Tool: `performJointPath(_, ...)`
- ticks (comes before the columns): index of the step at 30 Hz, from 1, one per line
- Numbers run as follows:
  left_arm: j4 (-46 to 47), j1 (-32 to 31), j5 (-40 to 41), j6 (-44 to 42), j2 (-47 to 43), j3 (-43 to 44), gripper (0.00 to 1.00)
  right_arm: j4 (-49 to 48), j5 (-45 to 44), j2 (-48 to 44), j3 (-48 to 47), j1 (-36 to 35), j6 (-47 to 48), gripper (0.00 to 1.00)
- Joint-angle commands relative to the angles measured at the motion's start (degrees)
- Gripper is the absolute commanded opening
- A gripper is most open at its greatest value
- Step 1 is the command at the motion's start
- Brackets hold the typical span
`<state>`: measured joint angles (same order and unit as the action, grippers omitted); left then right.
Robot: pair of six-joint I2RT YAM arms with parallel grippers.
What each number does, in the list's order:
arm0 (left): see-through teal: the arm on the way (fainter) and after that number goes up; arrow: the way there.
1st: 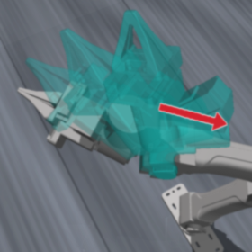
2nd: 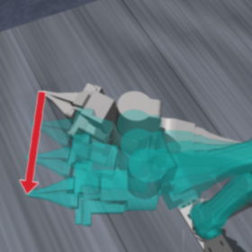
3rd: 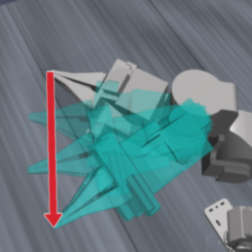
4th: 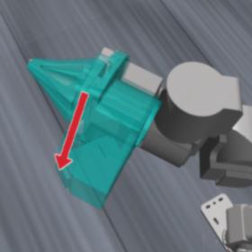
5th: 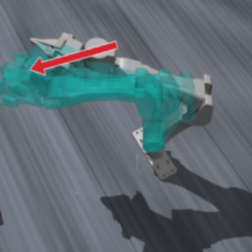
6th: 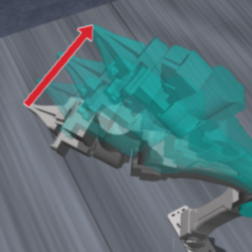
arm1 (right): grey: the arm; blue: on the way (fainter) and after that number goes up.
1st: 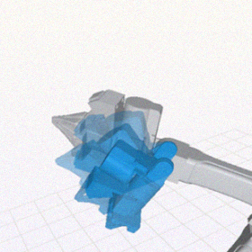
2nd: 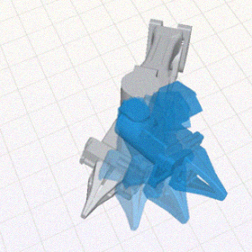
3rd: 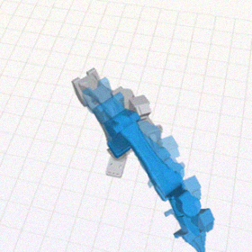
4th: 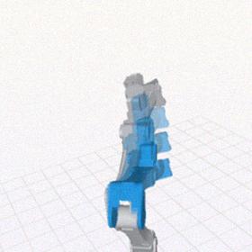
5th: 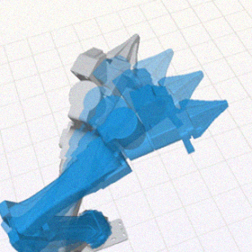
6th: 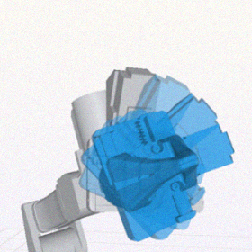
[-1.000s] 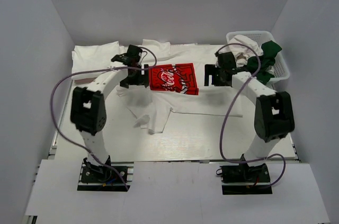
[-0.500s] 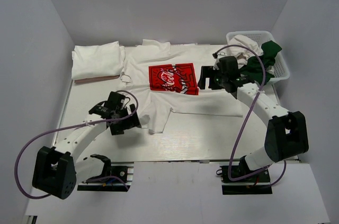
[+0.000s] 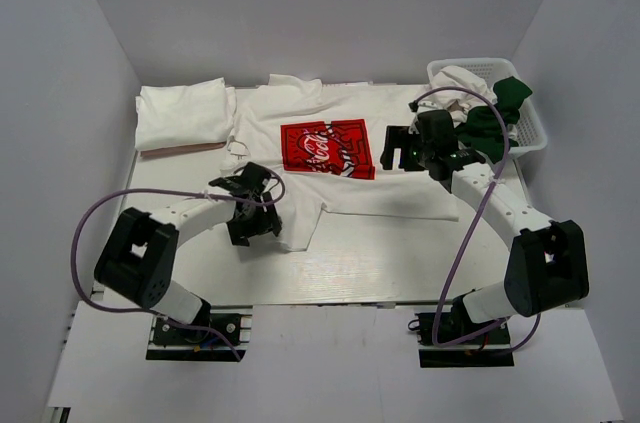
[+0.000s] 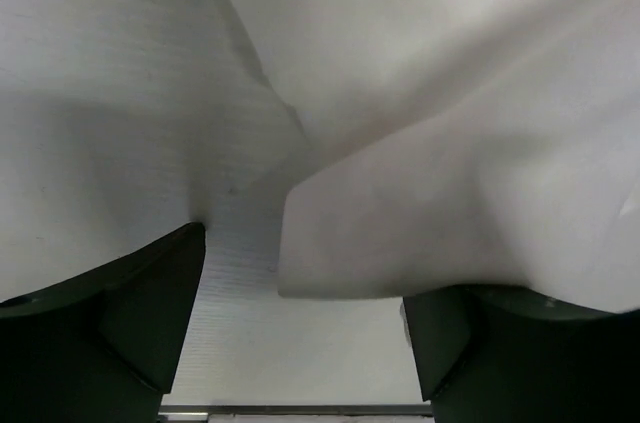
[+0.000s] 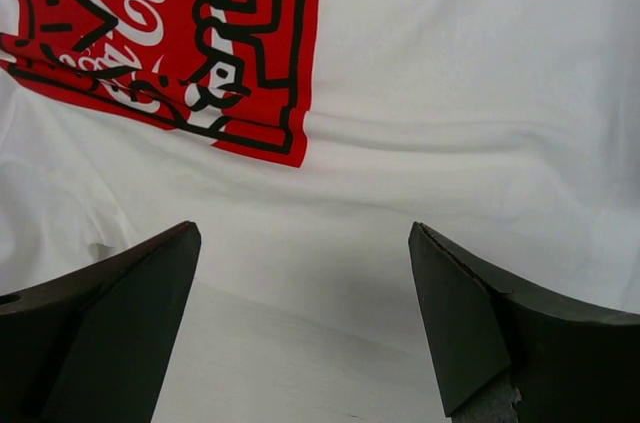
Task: Fold and stack the t-shirts
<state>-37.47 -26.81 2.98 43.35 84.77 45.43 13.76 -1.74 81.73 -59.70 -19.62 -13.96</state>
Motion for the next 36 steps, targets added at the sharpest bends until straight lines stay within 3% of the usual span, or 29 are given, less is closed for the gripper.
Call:
performJointPath(1, -3.5, -3.0, 8.3, 3.0, 4.7, 3.1, 0.82, 0.1, -2.2, -1.4, -0.3, 0.3, 0.1, 0.9)
performJointPath(3, -7.8, -4.2, 11.5, 4.7, 7.0, 4.2, 0.73, 0.4, -3.1, -1.3, -0.2, 0.2, 0.0, 0.9)
performJointPath(4, -9.4, -4.8, 12.5, 5.8, 7.9, 4.8, 0.63, 0.5, -3.5, -1.3, -0.2, 0.4, 0.1, 0.9)
performJointPath(10, -14.9, -8.7, 12.6, 9.8, 11.5, 3.3, 0.5, 0.5, -7.0, -1.9, 0.6, 0.4, 0.2, 0.9)
performJointPath(15, -19.1, -10.5, 9.4, 9.8, 8.8, 2.0, 0.16, 0.6, -8.2, -1.9, 0.9, 0.4, 0.3, 0.9)
performJointPath(16, -19.6, -10.5, 9.4, 9.8, 7.7, 1.3, 0.04, 0.6, -8.5, -1.9, 1.1, 0.4, 0.4, 0.9)
performJointPath(17, -20.4, -10.5, 7.9, 10.6, 5.6, 0.5, 0.0, 0.6, -9.1, -1.8, 1.2, 0.4, 0.3, 0.9)
performJointPath(21, -20.4, -10.5, 3.7, 9.9, 1.6, -0.3, 0.0, 0.6, -9.4, -1.9, 1.9, 0.4, 0.3, 0.9)
performJointPath(26, -29.1, -11.1, -0.6, 8.5, -2.8, 1.0, 0.0, 1.2, -9.0, -1.9, 2.0, 0.5, 0.5, 0.9)
performJointPath(28, -30.9, -11.1, -4.1, 5.2, -4.5, 0.4, 0.1, 1.4, -8.8, -1.8, 2.0, 0.4, 0.3, 0.9)
performJointPath(30, -33.4, -11.1, -7.6, 2.5, -5.8, 0.4, 0.13, 1.4, -8.6, -1.5, 2.0, 0.5, 0.3, 0.9)
performJointPath(31, -34.2, -11.1, -10.7, 0.4, -6.6, 0.4, 0.21, 1.8, -8.5, -1.4, 1.9, 0.5, 0.2, 0.9)
performJointPath(33, -36.6, -11.1, -13.5, -0.6, -8.3, -0.2, 0.21, 1.7, -8.3, -0.9, 1.8, 0.5, 0.0, 0.9)
performJointPath(35, -36.6, -11.1, -19.1, -3.7, -10.1, -0.7, 0.29, 2.5, -8.4, -0.5, 1.7, 0.5, -0.1, 0.9)
performJointPath(36, -37.6, -11.1, -20.7, -3.7, -10.8, -0.7, 0.38, 2.5, -8.2, -0.3, 1.4, 0.4, 0.0, 0.9)
